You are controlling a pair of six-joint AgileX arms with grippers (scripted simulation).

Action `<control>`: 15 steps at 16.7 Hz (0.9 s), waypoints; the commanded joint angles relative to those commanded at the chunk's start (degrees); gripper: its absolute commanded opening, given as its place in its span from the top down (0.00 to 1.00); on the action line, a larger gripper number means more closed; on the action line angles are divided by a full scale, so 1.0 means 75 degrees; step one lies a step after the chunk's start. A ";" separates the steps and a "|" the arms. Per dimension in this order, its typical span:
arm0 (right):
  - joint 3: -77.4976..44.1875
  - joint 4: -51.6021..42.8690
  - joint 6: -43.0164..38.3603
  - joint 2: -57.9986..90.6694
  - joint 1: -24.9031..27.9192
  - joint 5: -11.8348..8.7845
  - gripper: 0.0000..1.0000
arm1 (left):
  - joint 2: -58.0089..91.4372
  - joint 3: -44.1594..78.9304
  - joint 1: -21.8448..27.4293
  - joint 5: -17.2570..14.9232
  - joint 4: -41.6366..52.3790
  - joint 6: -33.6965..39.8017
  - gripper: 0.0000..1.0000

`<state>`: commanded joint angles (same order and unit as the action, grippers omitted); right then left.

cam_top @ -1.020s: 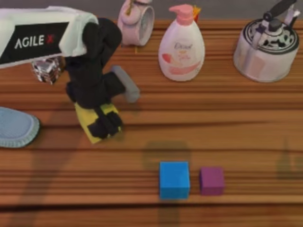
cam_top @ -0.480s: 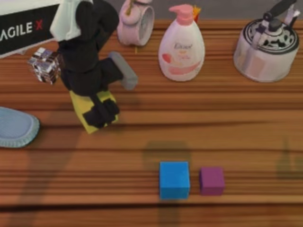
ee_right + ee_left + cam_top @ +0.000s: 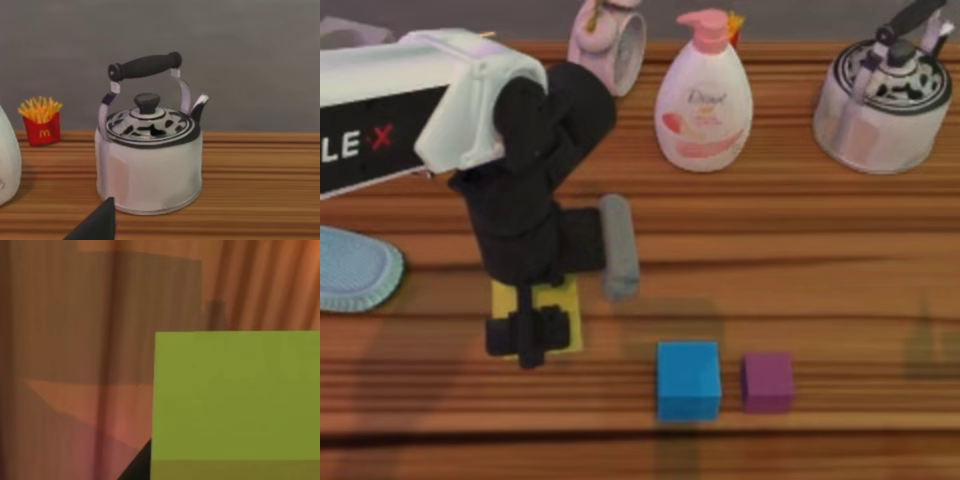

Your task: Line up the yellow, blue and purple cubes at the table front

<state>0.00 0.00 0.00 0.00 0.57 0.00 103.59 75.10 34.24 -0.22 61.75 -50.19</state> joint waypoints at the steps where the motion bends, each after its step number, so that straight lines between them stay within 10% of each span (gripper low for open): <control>1: 0.0000 0.0000 0.0000 0.0000 0.0000 0.0000 0.00 | -0.0236 -0.0237 0.0175 0.0001 -0.0025 -0.0224 1.00; 15: 0.0000 0.0000 0.0000 0.0000 0.0000 0.0000 0.00 | 0.0234 -0.1515 0.0380 0.0000 -0.1843 -0.0423 1.00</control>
<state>0.00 0.00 0.00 0.00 0.57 0.00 105.34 63.73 37.09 -0.22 47.93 -53.36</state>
